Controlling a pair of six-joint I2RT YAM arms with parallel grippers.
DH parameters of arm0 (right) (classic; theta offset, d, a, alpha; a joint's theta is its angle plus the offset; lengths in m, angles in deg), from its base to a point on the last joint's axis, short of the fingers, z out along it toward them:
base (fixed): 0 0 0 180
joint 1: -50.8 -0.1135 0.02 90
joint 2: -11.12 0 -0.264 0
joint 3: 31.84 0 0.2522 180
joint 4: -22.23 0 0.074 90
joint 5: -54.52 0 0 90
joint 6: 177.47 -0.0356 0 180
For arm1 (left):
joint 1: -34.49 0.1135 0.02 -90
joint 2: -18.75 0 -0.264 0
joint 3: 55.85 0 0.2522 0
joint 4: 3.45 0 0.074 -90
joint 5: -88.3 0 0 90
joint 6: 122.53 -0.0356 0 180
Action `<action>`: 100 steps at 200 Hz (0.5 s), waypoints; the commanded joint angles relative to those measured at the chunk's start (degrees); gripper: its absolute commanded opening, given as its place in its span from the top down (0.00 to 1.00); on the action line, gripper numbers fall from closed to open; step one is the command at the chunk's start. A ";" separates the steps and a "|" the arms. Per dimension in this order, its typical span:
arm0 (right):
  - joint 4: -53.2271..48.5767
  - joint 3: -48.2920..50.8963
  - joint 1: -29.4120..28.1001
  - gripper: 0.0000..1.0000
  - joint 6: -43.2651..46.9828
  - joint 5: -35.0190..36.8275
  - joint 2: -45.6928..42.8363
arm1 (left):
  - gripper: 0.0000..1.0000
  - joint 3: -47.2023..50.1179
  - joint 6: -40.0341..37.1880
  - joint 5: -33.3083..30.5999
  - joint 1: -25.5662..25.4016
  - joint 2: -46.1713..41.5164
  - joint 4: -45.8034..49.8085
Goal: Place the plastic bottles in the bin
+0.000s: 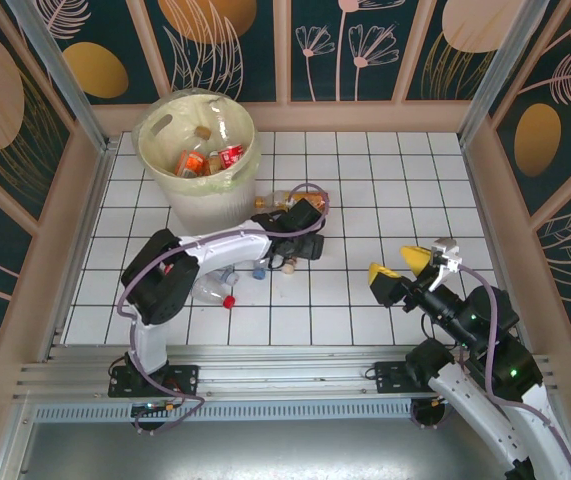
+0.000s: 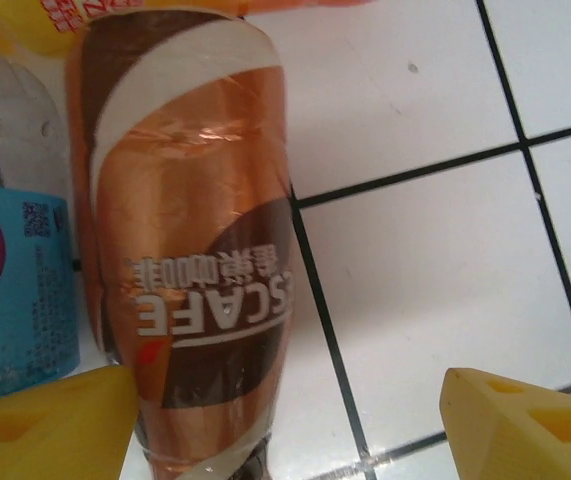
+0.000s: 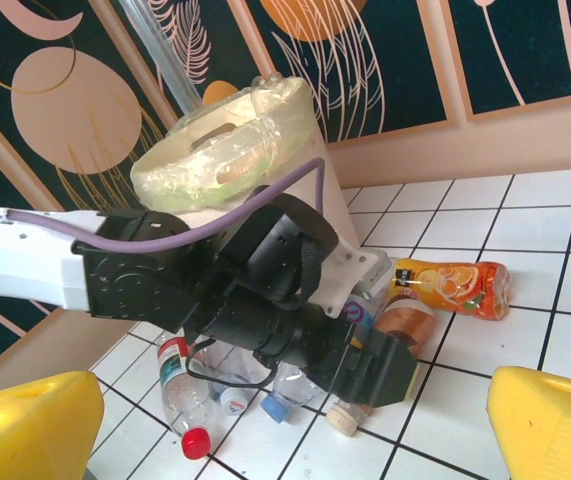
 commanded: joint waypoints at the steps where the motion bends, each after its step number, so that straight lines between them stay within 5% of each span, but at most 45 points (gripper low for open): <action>1: 1.38 0.66 -0.54 0.01 0.14 0.29 -0.46 | 0.20 -3.05 -0.15 -5.01 -0.17 2.11 4.23; 100: 1.27 0.66 -0.44 0.01 0.14 0.40 -0.36 | 0.21 -7.42 -1.96 -6.24 -0.07 7.68 6.10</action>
